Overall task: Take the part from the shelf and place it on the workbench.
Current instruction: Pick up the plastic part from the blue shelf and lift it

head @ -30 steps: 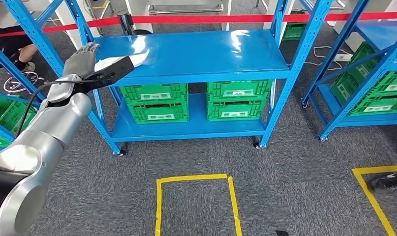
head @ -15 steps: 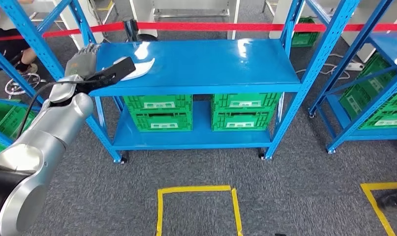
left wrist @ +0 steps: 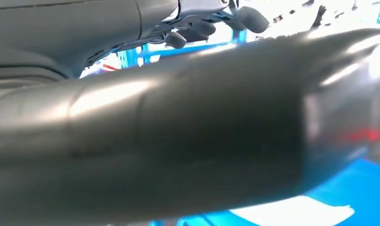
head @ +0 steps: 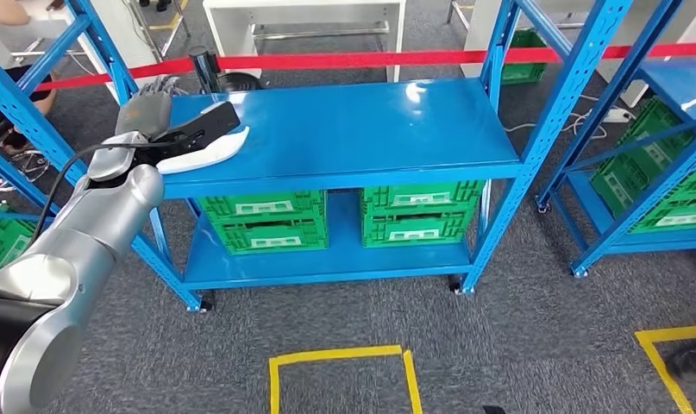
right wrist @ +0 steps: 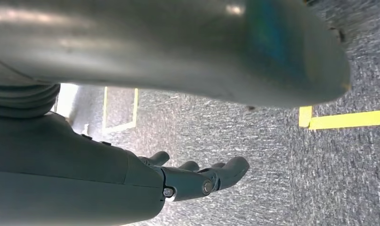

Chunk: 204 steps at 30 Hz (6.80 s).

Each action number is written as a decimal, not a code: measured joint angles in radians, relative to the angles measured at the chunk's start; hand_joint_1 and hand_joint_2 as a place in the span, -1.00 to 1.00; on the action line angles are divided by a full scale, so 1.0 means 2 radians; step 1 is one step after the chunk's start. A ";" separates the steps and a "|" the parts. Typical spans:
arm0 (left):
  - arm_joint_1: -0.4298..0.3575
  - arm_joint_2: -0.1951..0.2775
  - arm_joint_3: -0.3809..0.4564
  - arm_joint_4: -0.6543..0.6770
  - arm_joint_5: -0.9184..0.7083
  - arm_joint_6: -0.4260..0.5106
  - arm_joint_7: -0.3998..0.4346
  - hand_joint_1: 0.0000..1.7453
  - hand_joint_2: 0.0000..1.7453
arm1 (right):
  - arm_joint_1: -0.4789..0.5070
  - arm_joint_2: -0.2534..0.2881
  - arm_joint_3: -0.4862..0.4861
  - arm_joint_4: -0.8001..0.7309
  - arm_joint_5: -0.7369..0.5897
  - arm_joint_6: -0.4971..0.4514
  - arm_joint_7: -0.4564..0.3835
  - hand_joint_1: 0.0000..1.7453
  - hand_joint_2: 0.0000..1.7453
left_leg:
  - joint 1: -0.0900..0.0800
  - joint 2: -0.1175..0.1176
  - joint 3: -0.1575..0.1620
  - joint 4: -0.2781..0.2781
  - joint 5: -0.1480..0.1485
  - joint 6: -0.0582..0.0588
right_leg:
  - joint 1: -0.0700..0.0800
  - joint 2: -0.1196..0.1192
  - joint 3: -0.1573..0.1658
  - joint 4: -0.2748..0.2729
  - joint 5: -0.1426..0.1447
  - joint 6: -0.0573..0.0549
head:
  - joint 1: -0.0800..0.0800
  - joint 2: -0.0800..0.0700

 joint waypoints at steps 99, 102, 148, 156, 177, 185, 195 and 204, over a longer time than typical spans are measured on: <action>0.064 0.015 -0.057 0.010 -0.024 -0.225 -0.011 -1.00 1.00 | -0.006 -0.001 -0.003 0.000 0.051 0.010 0.006 -1.00 -1.00 | 0.007 0.000 0.030 0.002 -0.020 -0.006 | -0.005 -0.006 -0.047 0.001 0.038 0.013 | 0.001 0.000; 0.067 0.015 -0.058 0.010 -0.024 -0.211 -0.005 -1.00 1.00 | -0.006 -0.001 -0.003 0.000 0.051 0.010 0.007 -1.00 -1.00 | 0.007 0.000 0.030 0.002 -0.020 -0.006 | -0.005 -0.006 -0.047 0.001 0.038 0.013 | 0.001 0.000; 0.101 0.016 -0.058 0.014 -0.024 -0.124 0.057 1.00 1.00 | -0.007 -0.001 -0.003 0.000 0.071 0.016 0.005 -1.00 -1.00 | 0.007 0.000 0.032 0.001 -0.020 -0.007 | -0.005 -0.006 -0.045 0.001 0.037 0.013 | 0.001 0.000; 0.101 0.015 -0.058 0.014 -0.024 -0.124 0.050 1.00 1.00 | -0.007 -0.001 -0.004 0.000 0.068 0.016 0.003 -1.00 -1.00 | 0.007 0.000 0.033 0.001 -0.020 -0.007 | -0.005 -0.006 -0.045 0.001 0.037 0.013 | 0.001 0.000; 0.106 -0.003 -0.037 0.008 0.067 -0.059 -0.027 1.00 1.00 | -0.007 -0.001 -0.014 0.000 0.067 0.011 0.003 -1.00 -1.00 | 0.007 0.000 0.033 0.001 -0.020 -0.007 | -0.005 -0.006 -0.045 0.001 0.037 0.013 | 0.001 0.000; 0.090 -0.033 0.047 -0.015 0.210 -0.073 -0.132 1.00 1.00 | -0.006 -0.001 -0.022 0.000 0.067 0.010 0.000 -1.00 -1.00 | 0.007 0.000 0.032 0.001 -0.020 -0.007 | -0.005 -0.006 -0.045 0.001 0.037 0.013 | 0.001 0.000; 0.062 -0.064 0.092 -0.061 0.368 -0.167 -0.171 1.00 1.00 | -0.006 -0.001 -0.037 0.000 0.066 0.005 0.002 -1.00 -1.00 | 0.007 0.000 0.032 0.001 -0.020 -0.007 | -0.005 -0.006 -0.045 0.001 0.037 0.013 | 0.001 0.000; 0.071 -0.076 0.092 -0.100 0.593 -0.326 -0.138 1.00 1.00 | -0.006 -0.001 -0.051 0.000 0.063 0.003 0.002 -1.00 -1.00 | 0.007 0.000 0.032 0.001 -0.021 -0.007 | -0.005 -0.006 -0.045 0.001 0.037 0.013 | 0.001 0.000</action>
